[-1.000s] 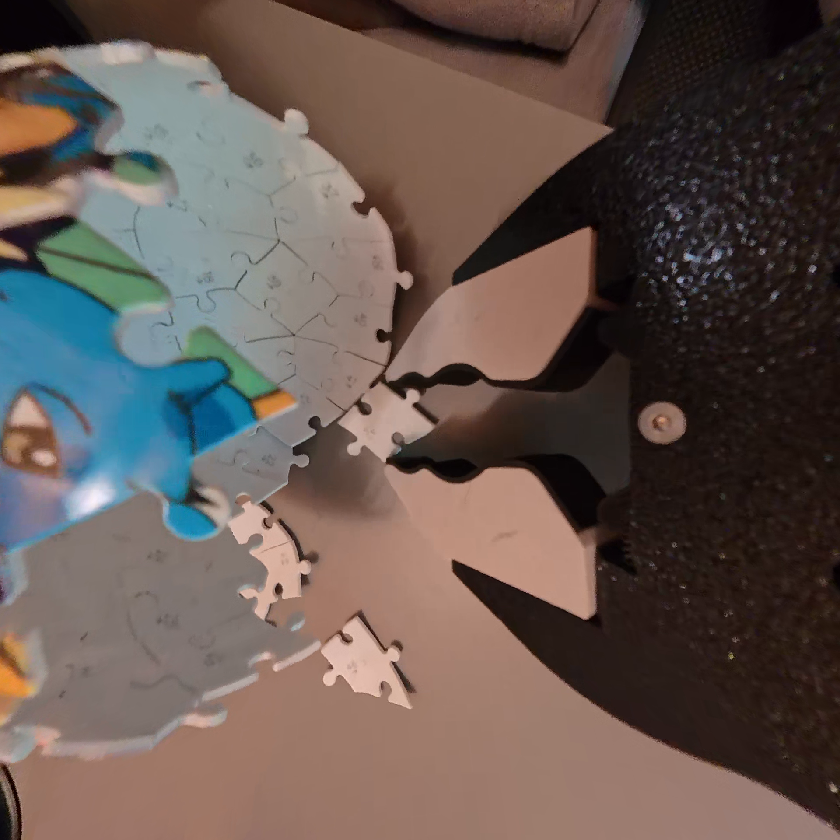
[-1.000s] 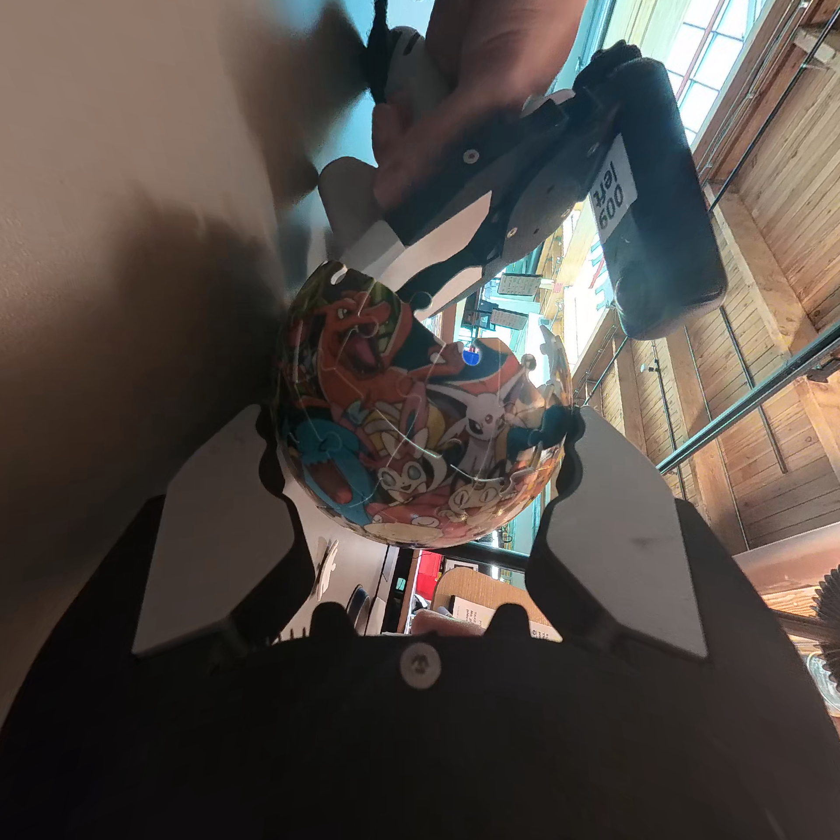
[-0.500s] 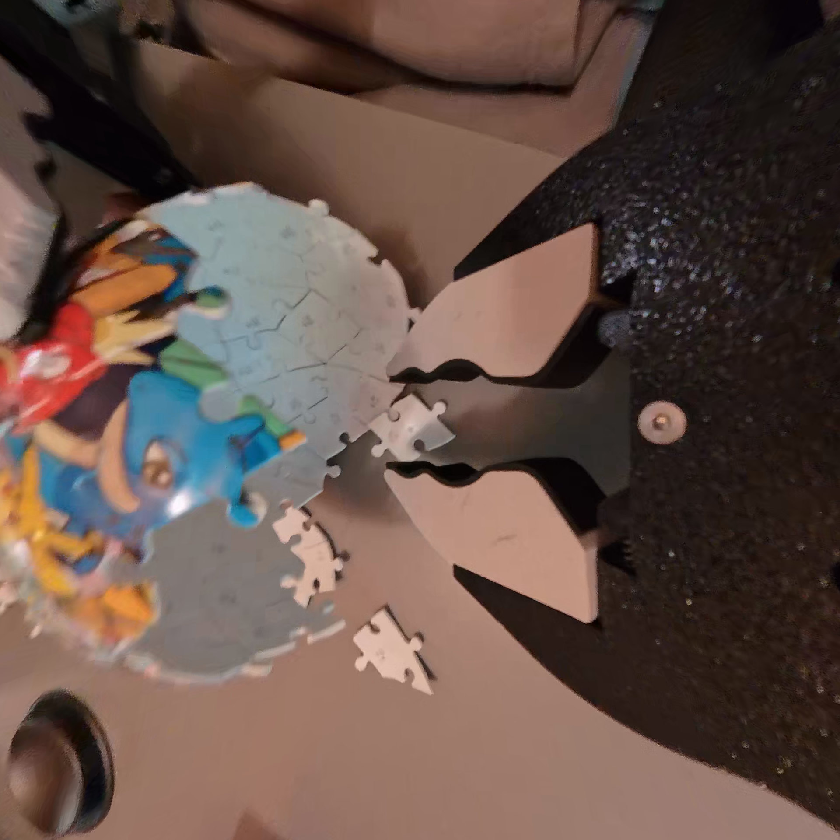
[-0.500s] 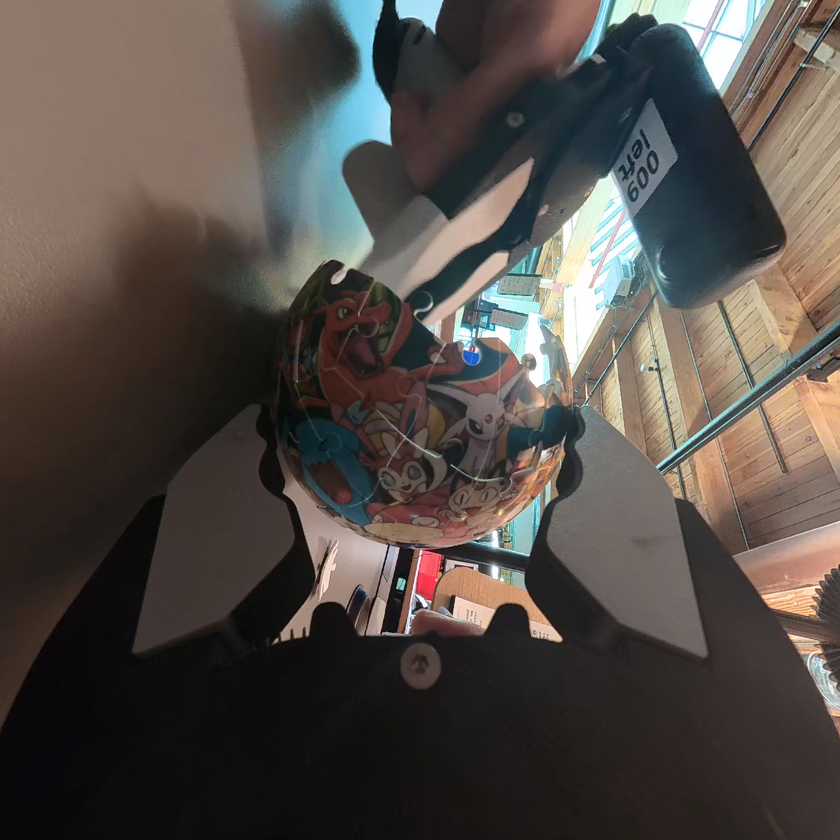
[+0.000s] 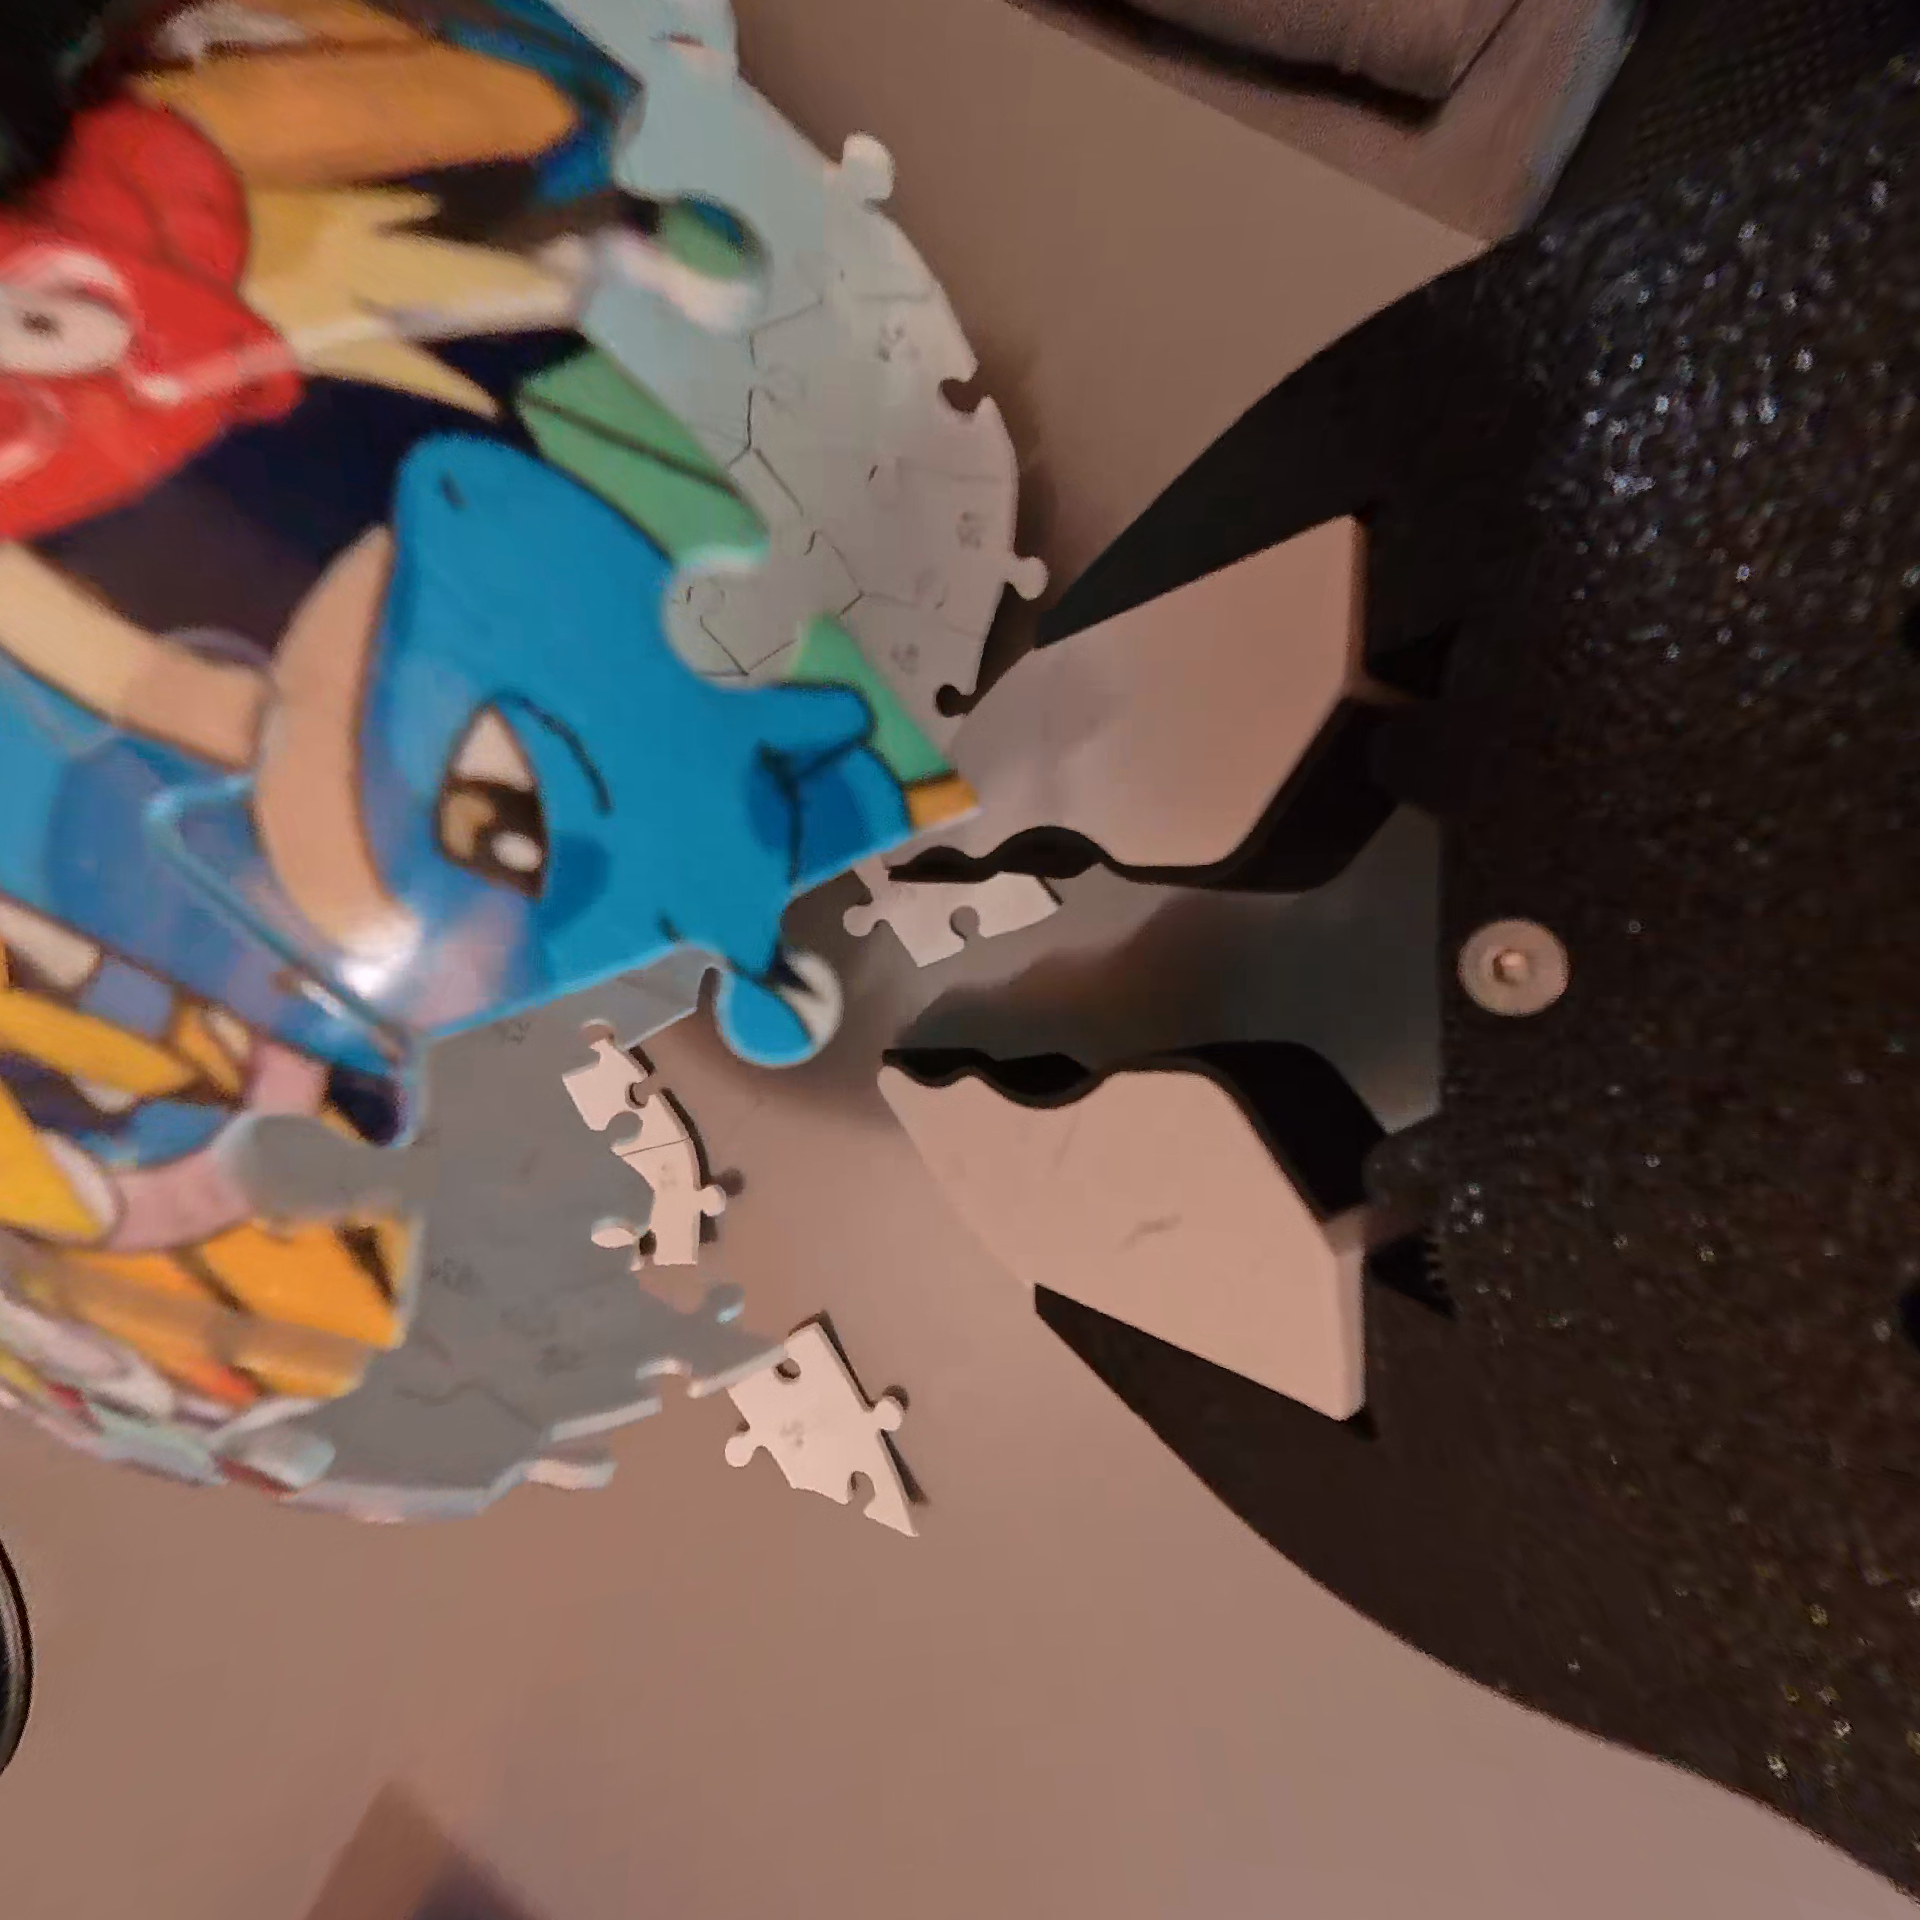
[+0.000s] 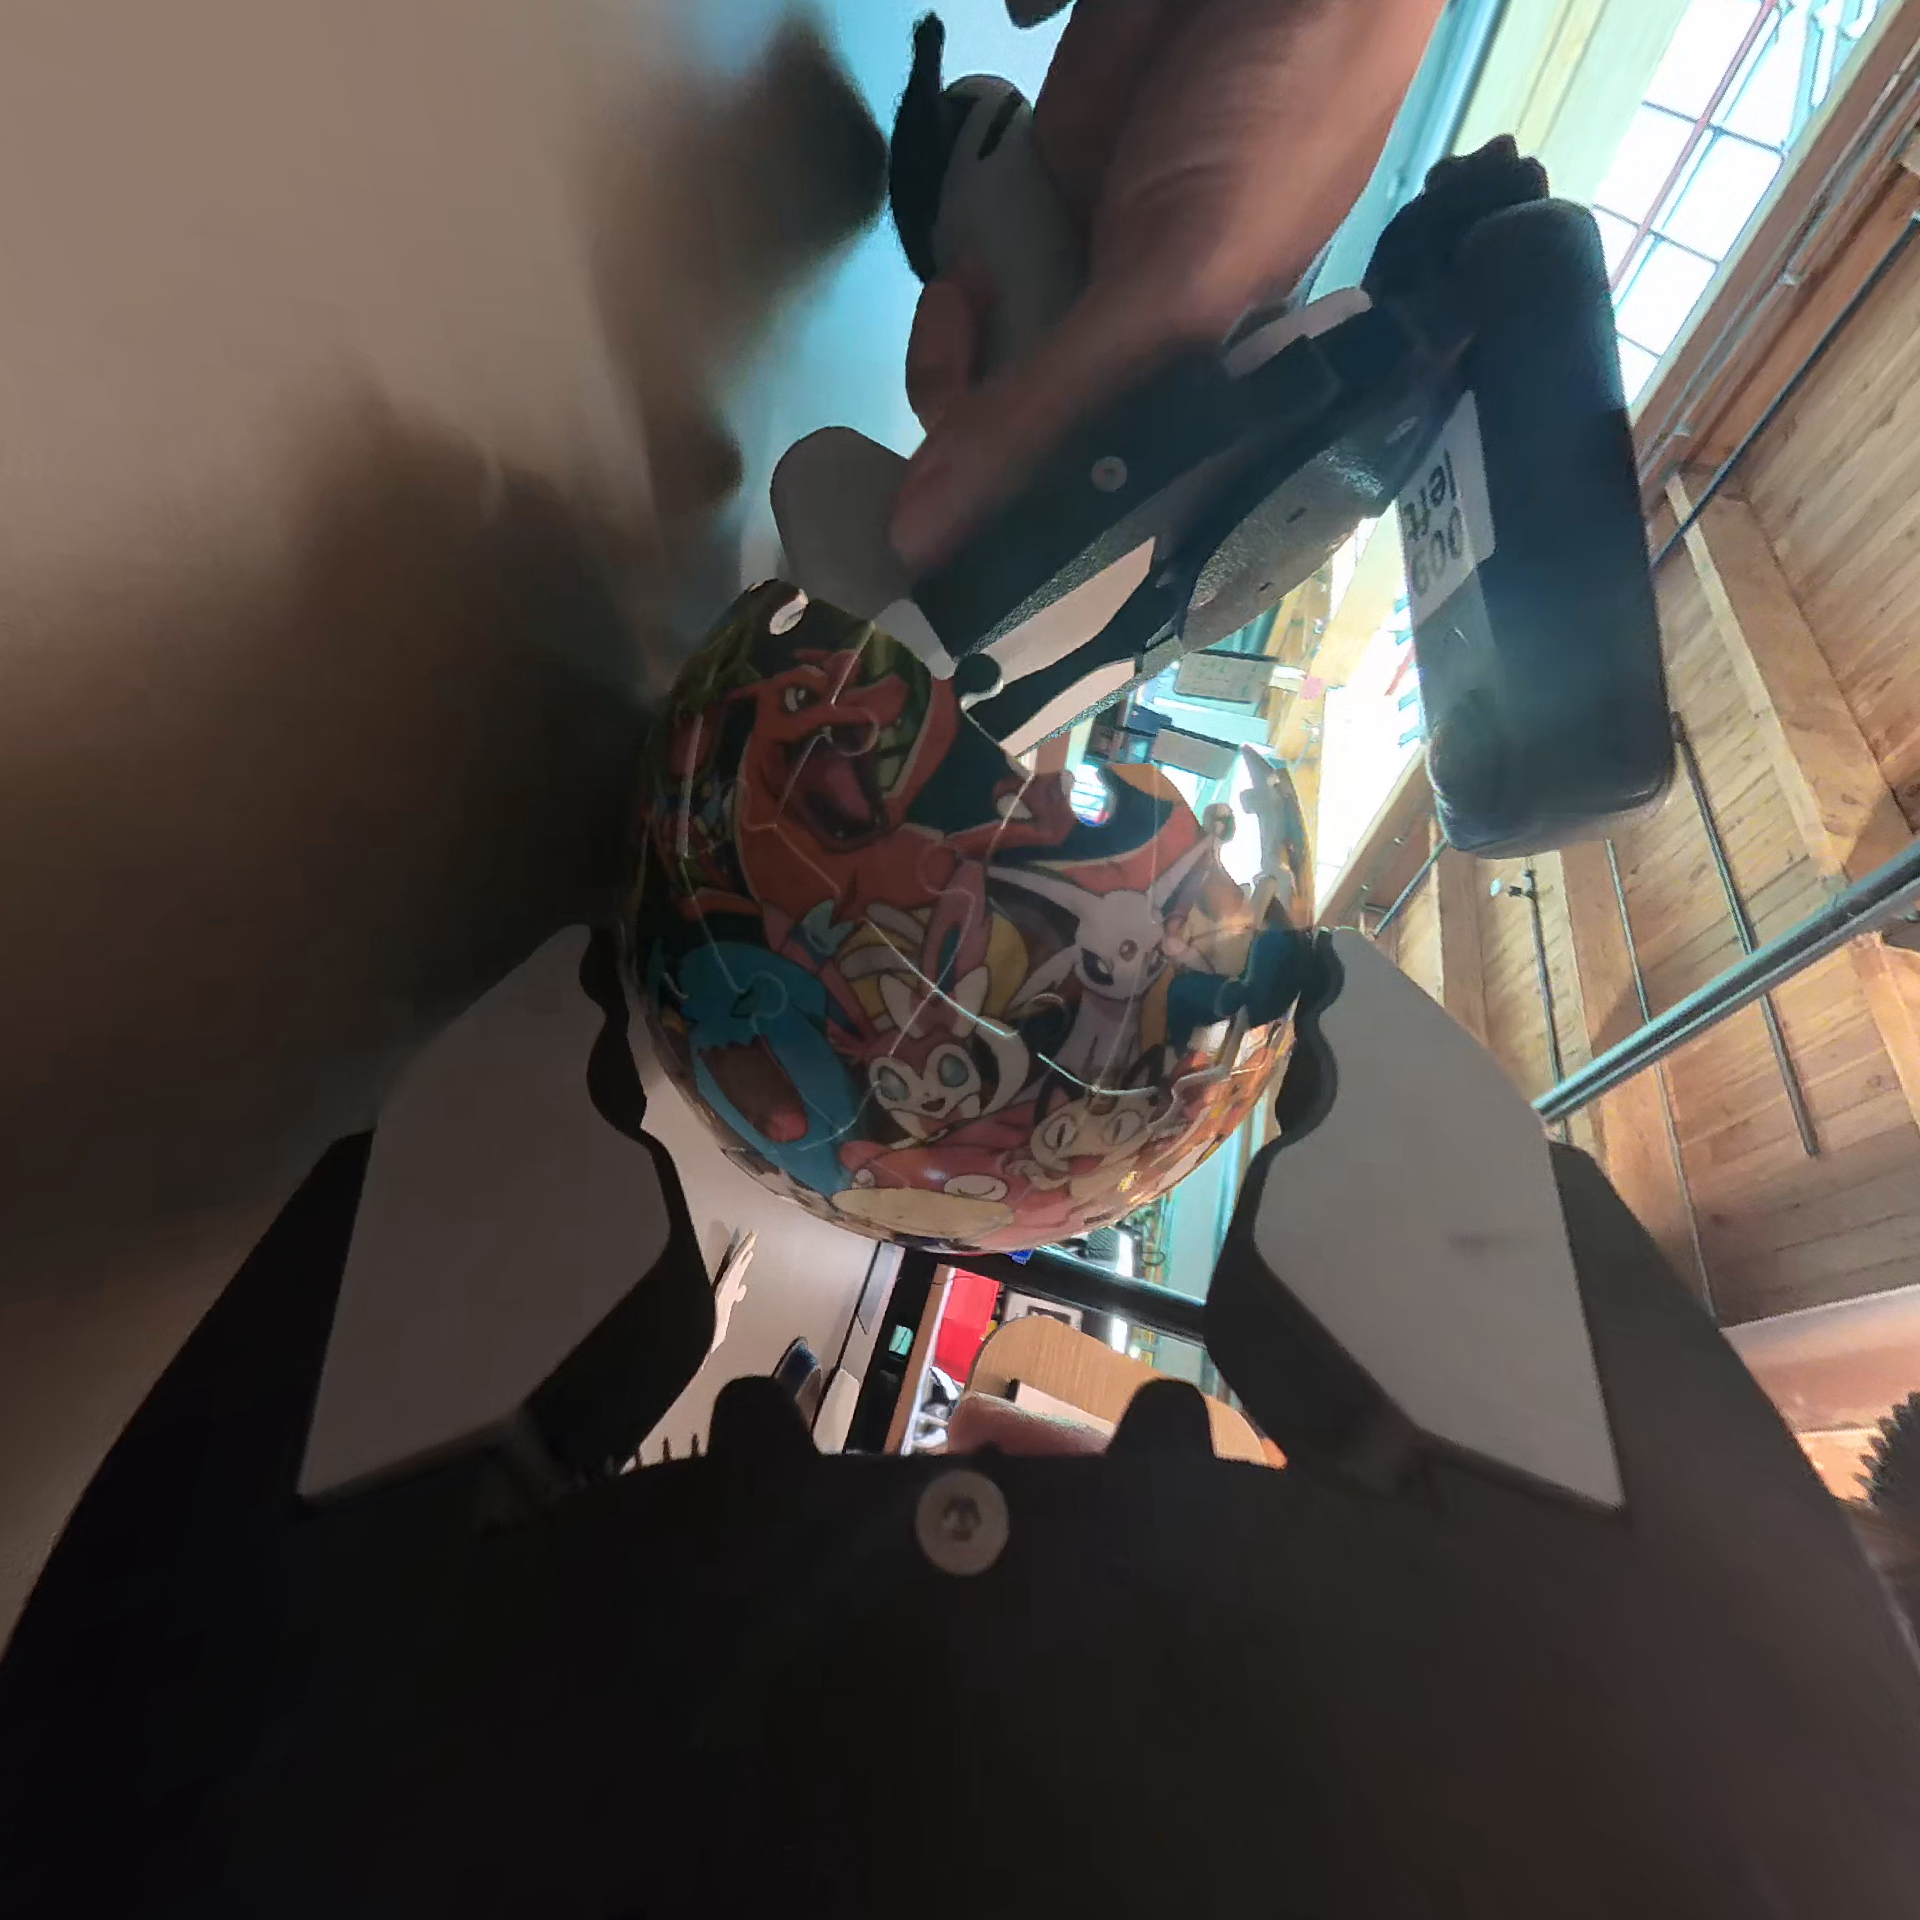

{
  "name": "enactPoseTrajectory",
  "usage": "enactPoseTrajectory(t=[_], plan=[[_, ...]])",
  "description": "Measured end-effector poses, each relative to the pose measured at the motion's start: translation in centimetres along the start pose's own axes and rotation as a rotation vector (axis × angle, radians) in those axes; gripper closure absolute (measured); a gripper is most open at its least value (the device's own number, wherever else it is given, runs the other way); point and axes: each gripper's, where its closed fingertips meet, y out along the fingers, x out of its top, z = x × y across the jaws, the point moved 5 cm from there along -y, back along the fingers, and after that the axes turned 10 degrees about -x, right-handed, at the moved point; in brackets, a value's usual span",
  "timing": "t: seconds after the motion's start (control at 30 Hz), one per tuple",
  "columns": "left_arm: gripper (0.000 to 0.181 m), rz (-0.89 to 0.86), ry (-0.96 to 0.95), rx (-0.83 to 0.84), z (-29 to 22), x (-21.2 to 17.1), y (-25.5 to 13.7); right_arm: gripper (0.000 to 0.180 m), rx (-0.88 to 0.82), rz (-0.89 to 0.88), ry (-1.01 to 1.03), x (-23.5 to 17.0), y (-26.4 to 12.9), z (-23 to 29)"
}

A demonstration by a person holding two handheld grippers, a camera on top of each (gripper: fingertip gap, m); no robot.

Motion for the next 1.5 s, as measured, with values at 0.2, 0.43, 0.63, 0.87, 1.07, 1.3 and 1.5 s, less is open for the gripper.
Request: enactPoseTrajectory(t=[0.2, 0.43, 0.63, 0.87, 1.07, 1.3, 1.5], plan=[[0.153, 0.012, -0.083, -0.009, 0.0, -0.1, 0.0, 0.057, 0.034, -0.001, -0.001, 0.0, 0.5, -0.2], [0.149, 0.02, -0.089, -0.011, -0.1, -0.3, -0.1, 0.057, 0.048, 0.008, 0.004, 0.6, 0.9, -0.3], [0.141, -0.023, -0.111, -0.003, 0.2, 0.1, -0.3, 0.057, 0.037, 0.02, 0.023, 0.5, 0.7, -0.2], [0.133, 0.005, -0.127, 0.049, 0.7, 0.1, 0.3, 0.057, 0.021, 0.02, 0.047, 0.4, 0.6, -0.2], [0.146, 0.018, -0.09, 0.04, 0.2, 0.3, 0.4, 0.057, -0.003, 0.011, 0.108, 0.1, 0.5, -0.1], [0.16, 0.005, -0.086, -0.017, -0.3, 0.5, 0.8, 0.055, -0.027, -0.006, 0.229, -0.7, 0.5, 0.1], [0.118, -0.066, -0.214, -0.009, 0.7, 0.5, 0.2, 0.056, -0.043, -0.007, 0.173, -0.4, 0.5, 0.2]])
